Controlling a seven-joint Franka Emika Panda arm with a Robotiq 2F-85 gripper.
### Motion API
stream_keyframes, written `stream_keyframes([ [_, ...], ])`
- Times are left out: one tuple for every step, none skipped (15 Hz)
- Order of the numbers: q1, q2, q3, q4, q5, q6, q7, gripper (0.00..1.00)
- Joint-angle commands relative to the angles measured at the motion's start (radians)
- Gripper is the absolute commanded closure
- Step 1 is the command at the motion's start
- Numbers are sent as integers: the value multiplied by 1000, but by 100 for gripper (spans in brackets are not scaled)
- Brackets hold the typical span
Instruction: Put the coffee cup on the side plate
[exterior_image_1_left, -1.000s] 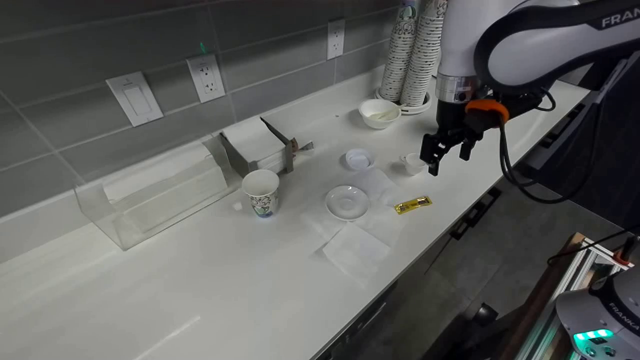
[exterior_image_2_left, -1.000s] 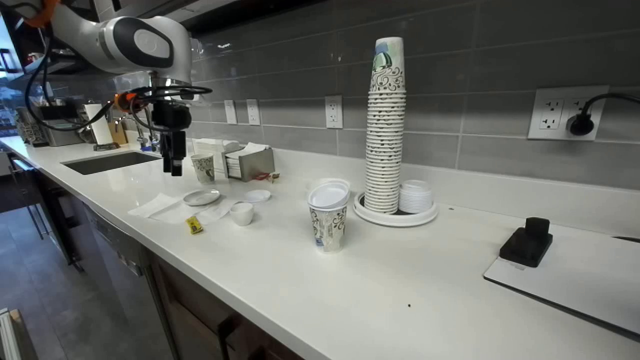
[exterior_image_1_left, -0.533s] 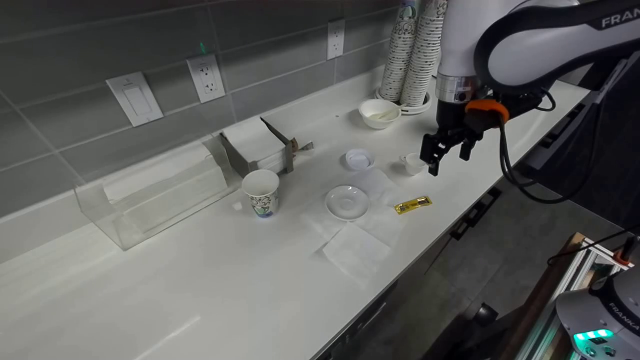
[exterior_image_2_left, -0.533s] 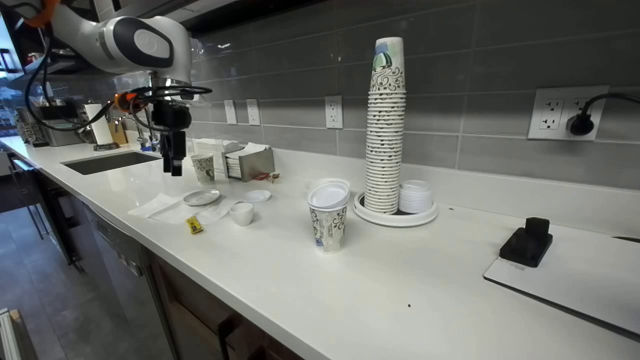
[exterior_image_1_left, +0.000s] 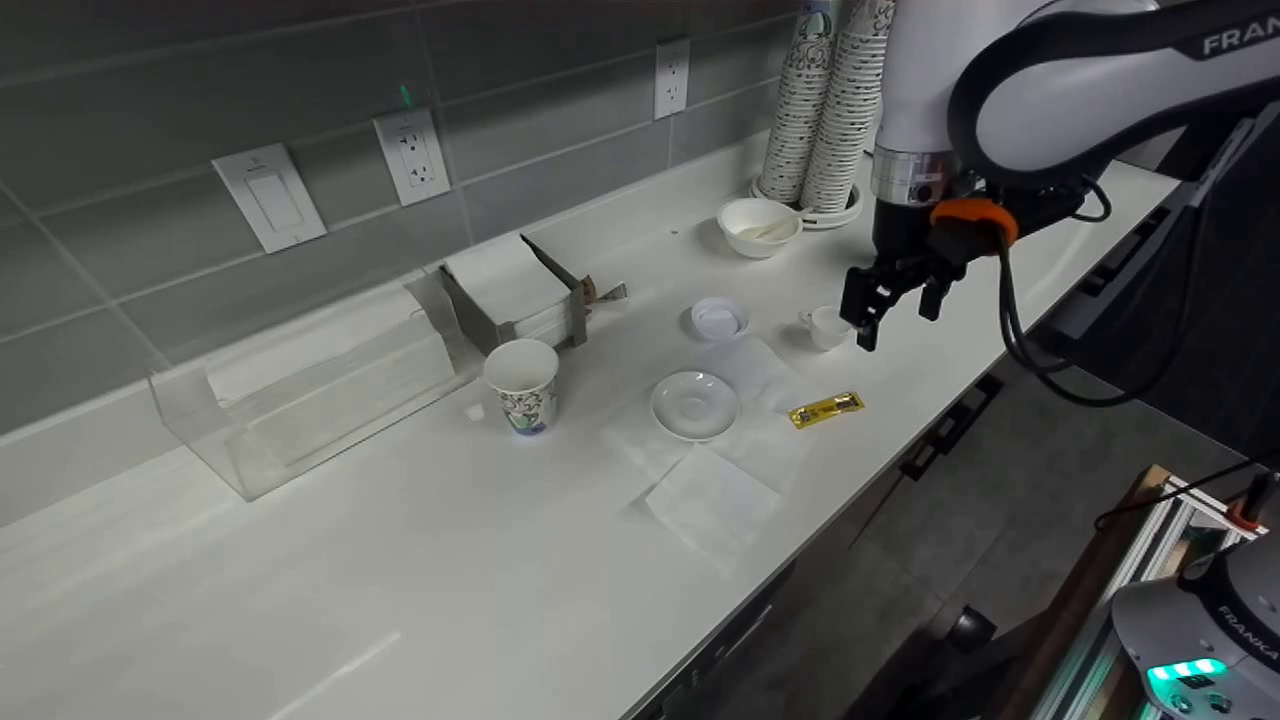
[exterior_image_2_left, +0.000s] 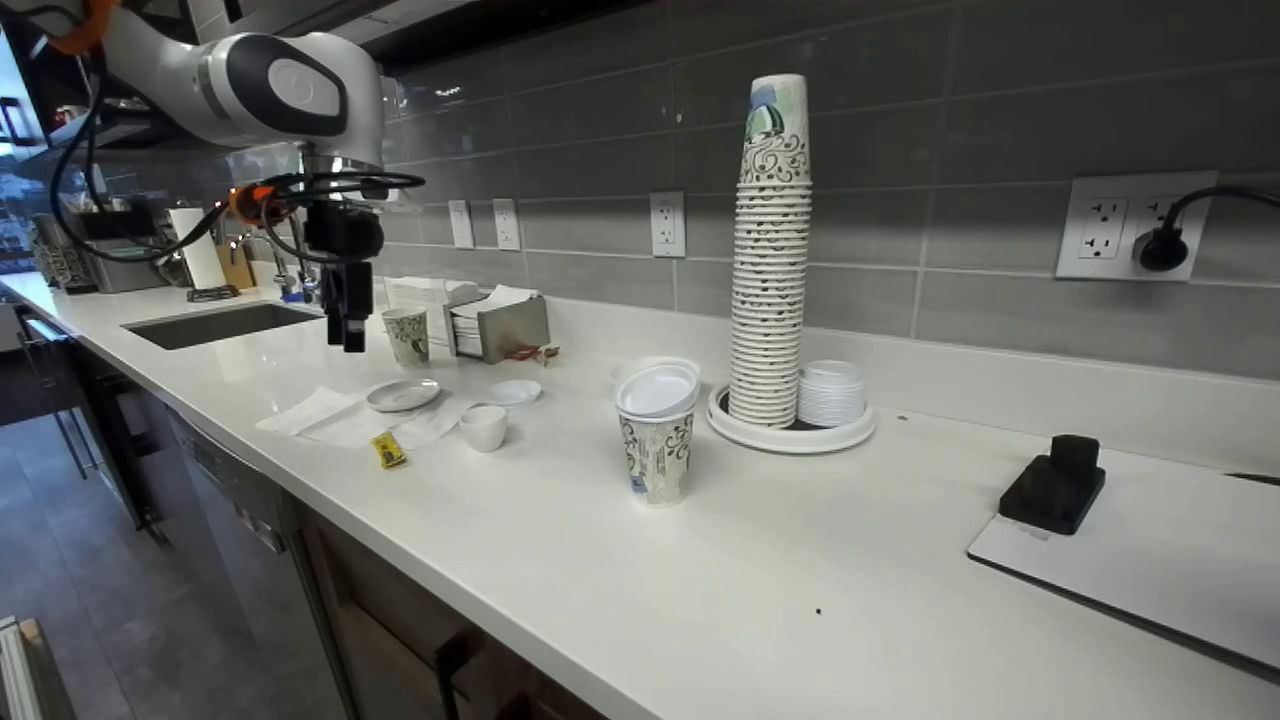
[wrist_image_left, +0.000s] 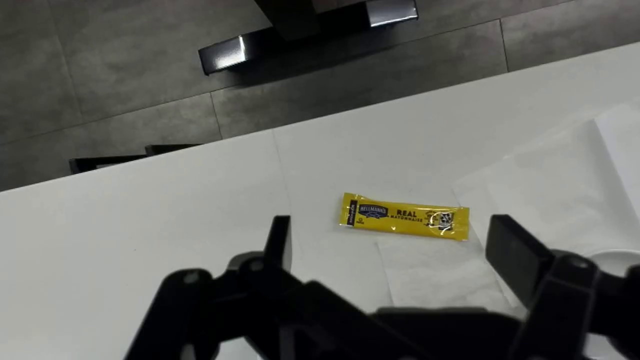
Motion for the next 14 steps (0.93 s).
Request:
stream_keyframes([
  [3, 34, -33, 20, -33, 66, -11, 0],
  [-4, 44, -40, 24, -57, 81, -1, 0],
  [-10, 57, -53, 30, -78, 91, -20, 0],
  [-20, 78, -70, 43, -98, 104, -27, 0],
  [-23, 95, -86, 54, -103, 117, -42, 0],
  [-26, 120, -104, 63, -88, 150, -68, 0],
  [-30, 148, -120, 75, -69, 178, -83, 0],
  [-31, 187, -135, 95, -42, 213, -98, 0],
  [-29, 221, -145, 115, -12, 243, -106, 0],
  [-28, 258, -149, 141, -15, 258, -85, 0],
  [-25, 284, -156, 159, -7, 266, -81, 0],
  [-25, 309, -163, 175, 6, 272, -87, 0],
  [-25, 328, -166, 187, 23, 276, -96, 0],
  [-23, 341, -164, 195, 47, 273, -107, 0],
])
